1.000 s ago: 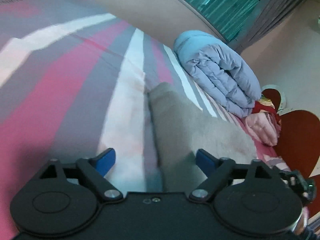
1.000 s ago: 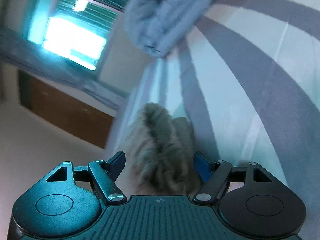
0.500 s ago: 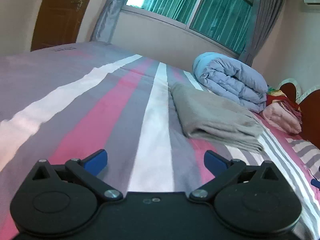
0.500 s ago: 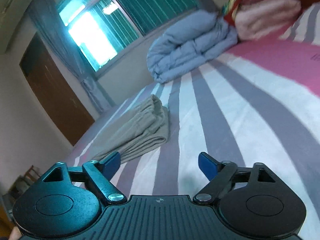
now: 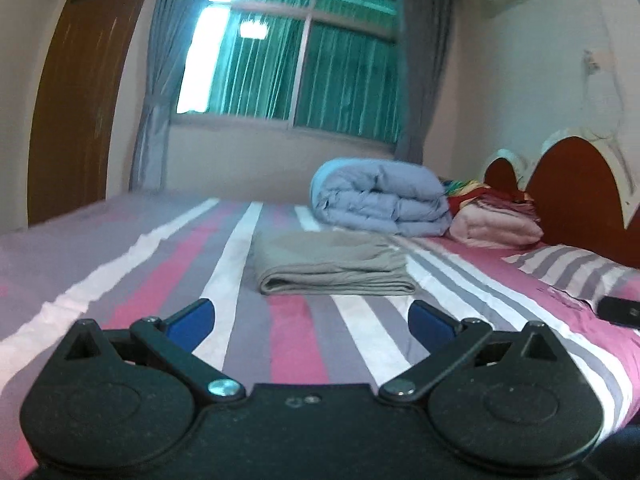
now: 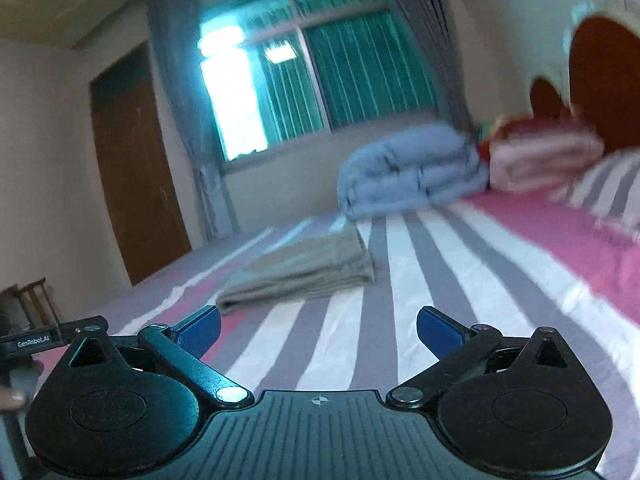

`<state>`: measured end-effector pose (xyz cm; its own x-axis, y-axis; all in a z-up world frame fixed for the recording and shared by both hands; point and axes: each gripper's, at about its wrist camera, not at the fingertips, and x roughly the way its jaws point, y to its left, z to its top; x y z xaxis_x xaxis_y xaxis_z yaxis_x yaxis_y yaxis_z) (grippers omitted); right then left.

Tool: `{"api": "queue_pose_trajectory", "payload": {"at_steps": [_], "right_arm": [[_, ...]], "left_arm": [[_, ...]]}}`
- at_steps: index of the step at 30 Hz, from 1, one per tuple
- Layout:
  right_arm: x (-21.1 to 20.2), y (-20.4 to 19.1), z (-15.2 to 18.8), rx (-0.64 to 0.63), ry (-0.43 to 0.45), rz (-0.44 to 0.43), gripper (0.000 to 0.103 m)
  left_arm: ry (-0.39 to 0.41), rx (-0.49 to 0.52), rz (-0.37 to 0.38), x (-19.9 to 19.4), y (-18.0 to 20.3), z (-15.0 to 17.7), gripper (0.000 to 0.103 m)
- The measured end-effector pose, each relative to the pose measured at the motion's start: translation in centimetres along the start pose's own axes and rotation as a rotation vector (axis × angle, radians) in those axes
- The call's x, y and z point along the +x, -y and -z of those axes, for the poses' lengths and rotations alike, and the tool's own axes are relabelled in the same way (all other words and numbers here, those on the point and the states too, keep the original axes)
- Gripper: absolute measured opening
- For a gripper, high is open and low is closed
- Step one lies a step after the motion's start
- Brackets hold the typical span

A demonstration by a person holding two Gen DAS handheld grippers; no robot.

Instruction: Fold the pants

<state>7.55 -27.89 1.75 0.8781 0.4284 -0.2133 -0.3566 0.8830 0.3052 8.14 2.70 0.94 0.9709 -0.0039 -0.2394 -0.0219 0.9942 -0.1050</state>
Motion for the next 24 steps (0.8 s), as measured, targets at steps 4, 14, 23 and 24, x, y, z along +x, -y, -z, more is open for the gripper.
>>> {"api": "queue_pose_trajectory", "payload": {"at_steps": [4,14,23,24], "right_arm": [[-0.1,-1.4,0.6,-0.035,-0.027,0.028,0.103],[-3.0,-5.7,2.4,-0.187,0.037,-0.003,0.103],[-3.1,-5.5,2.7,-0.2,0.025,0.002,0.103],[-2.9,-5.6,2.7,-0.199,0.015,0.006,0.103]], "left_arm": [[0.039,0.0,-0.004,-2.5,1.2,0.9,0.097],[0.059,0.037,0.009,-6.3,3.3,1.2,0.097],[0.032,0.052,-0.01,-5.9,3.2,2.1,0.097],[0.035,0.053,-0.007,-5.9,3.2,2.0,0.097]]}}
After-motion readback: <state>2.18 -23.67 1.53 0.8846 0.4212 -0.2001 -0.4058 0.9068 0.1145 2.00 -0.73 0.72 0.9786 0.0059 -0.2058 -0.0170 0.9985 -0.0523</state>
